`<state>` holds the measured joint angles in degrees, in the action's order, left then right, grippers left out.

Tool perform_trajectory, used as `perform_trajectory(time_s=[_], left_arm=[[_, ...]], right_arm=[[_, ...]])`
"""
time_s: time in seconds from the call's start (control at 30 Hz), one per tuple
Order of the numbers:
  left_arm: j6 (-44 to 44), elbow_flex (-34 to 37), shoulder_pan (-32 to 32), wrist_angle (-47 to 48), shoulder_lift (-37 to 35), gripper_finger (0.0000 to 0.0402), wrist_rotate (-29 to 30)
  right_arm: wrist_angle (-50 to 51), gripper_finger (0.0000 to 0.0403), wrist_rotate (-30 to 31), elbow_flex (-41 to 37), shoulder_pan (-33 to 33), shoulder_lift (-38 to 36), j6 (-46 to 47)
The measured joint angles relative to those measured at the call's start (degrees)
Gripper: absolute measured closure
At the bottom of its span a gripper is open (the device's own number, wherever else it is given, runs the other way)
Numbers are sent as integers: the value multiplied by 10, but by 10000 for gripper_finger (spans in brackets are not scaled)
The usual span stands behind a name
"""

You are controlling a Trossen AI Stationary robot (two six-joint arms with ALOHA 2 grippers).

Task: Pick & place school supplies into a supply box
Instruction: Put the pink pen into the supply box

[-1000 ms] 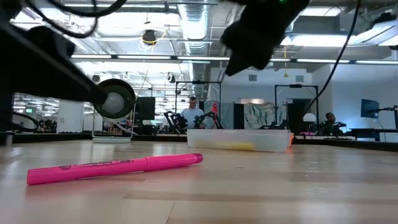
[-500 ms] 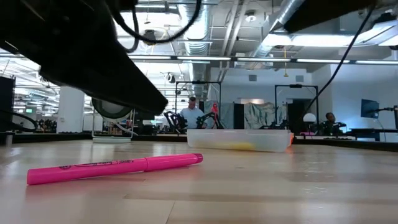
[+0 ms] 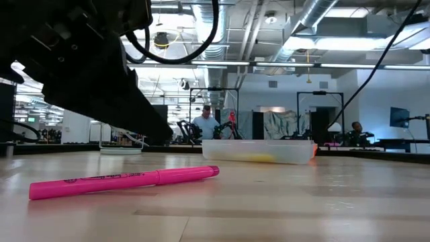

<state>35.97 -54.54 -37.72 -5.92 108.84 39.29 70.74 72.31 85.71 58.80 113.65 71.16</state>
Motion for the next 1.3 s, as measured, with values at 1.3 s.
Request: perform_trajectory(time_s=[1.3], left_arm=[[53, -14, -12, 20, 81, 219, -7]], right_arm=[[-69, 275, -18, 0, -27, 0, -57]])
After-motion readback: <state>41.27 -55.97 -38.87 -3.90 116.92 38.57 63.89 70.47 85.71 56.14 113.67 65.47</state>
